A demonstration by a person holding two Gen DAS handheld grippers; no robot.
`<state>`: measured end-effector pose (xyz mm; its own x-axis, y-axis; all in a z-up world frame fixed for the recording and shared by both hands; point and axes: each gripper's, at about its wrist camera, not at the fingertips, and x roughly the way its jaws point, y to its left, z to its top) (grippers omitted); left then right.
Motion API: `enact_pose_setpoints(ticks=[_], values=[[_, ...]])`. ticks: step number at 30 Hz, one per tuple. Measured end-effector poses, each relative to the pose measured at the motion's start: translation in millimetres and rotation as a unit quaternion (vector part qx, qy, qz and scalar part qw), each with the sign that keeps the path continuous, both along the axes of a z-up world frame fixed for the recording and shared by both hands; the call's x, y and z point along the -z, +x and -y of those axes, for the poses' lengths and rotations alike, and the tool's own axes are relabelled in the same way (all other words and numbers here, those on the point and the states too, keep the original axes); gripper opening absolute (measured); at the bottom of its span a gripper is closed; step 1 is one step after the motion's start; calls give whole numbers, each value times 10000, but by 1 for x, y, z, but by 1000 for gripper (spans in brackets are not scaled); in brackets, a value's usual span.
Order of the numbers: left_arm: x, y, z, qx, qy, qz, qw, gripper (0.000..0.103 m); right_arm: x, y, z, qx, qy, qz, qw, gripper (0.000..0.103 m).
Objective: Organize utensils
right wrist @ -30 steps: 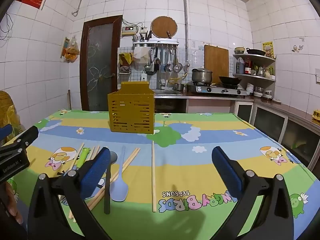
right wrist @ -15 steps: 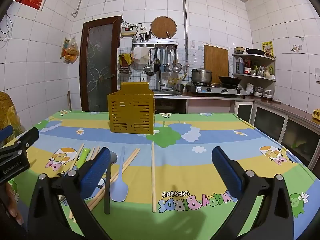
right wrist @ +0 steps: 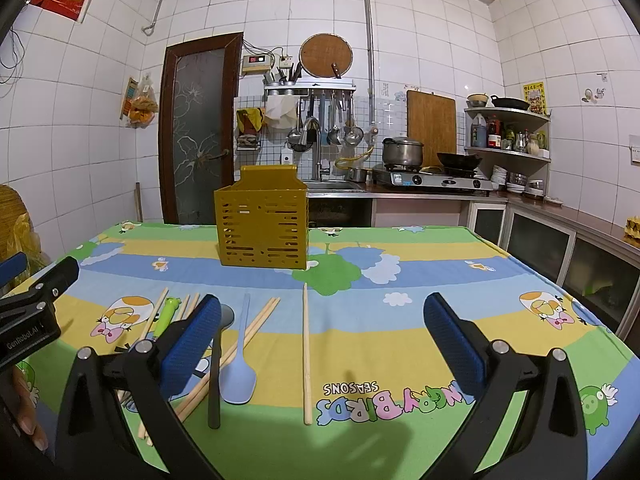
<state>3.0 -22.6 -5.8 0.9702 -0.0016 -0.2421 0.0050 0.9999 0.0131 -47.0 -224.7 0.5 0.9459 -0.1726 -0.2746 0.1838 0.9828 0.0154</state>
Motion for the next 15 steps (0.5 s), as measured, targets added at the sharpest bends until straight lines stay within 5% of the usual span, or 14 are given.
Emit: enact_pose_setpoints(ticks=[15], values=[[0, 1, 0, 6, 0, -4, 10000, 98, -1, -1, 1, 0, 13, 9, 10000, 99]])
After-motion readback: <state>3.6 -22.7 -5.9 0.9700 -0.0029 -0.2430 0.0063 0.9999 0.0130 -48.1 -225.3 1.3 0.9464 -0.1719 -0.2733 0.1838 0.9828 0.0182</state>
